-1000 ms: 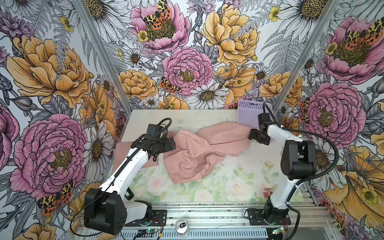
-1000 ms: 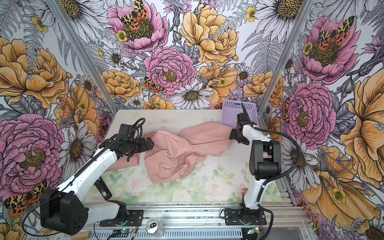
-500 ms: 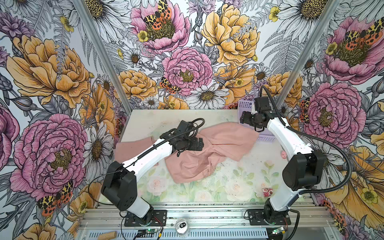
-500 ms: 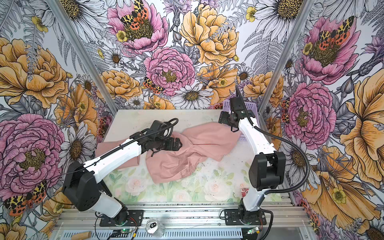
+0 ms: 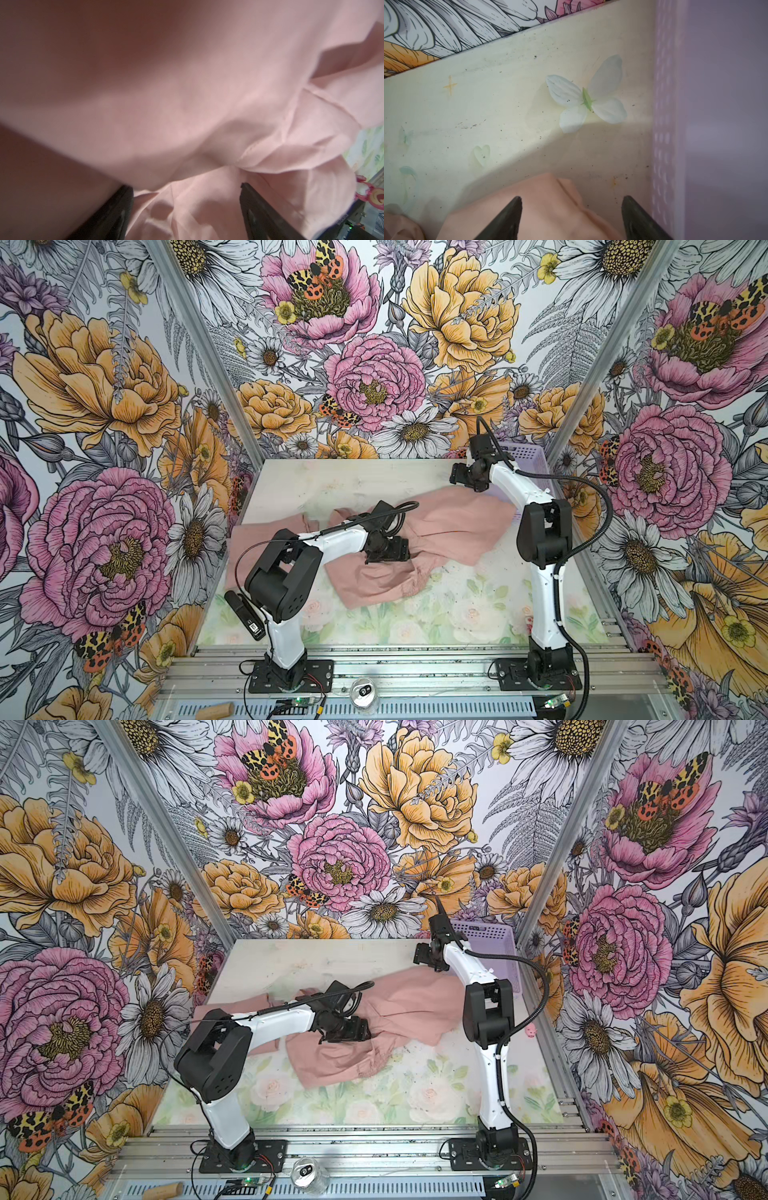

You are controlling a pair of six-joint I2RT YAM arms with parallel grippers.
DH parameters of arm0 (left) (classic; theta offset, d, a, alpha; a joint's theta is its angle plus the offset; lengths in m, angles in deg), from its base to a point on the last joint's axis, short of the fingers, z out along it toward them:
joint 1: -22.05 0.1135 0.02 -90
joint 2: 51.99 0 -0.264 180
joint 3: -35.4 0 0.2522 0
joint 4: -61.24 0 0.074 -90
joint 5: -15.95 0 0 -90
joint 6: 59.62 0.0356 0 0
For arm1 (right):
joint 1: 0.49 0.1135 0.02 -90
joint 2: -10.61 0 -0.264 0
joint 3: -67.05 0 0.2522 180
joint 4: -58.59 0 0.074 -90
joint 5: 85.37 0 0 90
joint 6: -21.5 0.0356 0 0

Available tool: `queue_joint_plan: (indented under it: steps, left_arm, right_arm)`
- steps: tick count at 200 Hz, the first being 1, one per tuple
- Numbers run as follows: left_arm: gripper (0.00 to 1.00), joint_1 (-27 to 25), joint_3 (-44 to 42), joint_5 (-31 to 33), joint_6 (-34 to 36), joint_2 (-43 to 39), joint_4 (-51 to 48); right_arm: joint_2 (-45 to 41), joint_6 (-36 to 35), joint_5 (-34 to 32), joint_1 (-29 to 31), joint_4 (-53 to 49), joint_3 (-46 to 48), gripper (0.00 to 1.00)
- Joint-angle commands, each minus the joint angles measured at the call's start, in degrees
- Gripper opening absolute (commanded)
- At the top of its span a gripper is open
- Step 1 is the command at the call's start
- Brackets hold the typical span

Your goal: Fold and stack the mixed laundry pile

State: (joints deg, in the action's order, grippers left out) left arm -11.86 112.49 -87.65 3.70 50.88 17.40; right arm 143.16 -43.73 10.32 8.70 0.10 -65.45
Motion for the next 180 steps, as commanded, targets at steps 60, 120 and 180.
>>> queue_joint_plan:
  steps: [60,120,180]
  left_arm:
    - [0.82,3.4,-3.7,1.6,1.1,-0.9,-6.5]
    - [0.91,2.0,3.0,2.3,2.4,-2.7,-8.4]
    - [0.95,-4.4,1.0,3.9,-0.3,-16.5,-11.5]
  right_arm:
    - [-3.2,-1.5,-6.9,-6.1,-1.7,2.9,0.78]
    - [-17.6,-4.2,-0.2,-7.1,-3.0,13.8,0.78]
    - [-47.1,0.1,2.0,3.5,-3.0,45.1,0.78]
